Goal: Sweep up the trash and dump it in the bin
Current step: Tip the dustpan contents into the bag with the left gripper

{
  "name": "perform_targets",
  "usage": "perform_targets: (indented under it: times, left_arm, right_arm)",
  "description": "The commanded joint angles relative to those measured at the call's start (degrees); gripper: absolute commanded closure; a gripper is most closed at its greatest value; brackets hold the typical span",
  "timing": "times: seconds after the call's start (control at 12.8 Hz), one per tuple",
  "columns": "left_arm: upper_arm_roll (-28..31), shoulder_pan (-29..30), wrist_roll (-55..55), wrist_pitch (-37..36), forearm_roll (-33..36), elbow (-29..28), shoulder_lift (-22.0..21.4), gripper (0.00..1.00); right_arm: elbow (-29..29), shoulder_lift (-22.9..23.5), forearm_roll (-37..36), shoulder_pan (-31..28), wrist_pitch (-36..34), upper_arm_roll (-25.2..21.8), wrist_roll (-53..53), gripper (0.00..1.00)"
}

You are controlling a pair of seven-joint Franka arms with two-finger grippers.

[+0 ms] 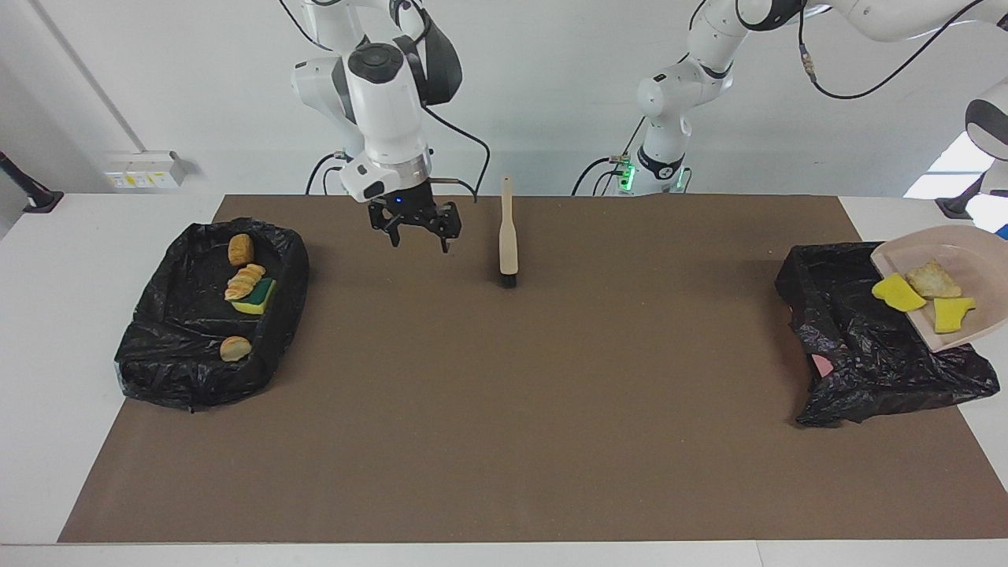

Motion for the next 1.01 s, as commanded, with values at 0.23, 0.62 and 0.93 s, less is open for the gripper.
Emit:
perform_targets:
  times: [0.23, 0.62, 0.93]
  left_arm:
    - [0.6, -6.7, -15.5, 0.1, 14.1, -12.4, -8.0, 1.00]
    - [0.1, -6.8, -15.5, 0.1, 19.0, -11.4, -10.8, 1.00]
    - [-0.2, -6.6, -17.2, -1.0, 5.8, -10.5, -12.6, 1.00]
  right_arm:
    - [8.2, 0.0, -1.4, -9.7, -6.8, -0.1, -10.5, 0.00]
    - [15.6, -0.1, -4.5, -9.7, -14.3, -7.6, -18.4, 0.00]
    - [17.6, -0.9, -3.6, -11.1, -19.2, -10.6, -25.5, 0.00]
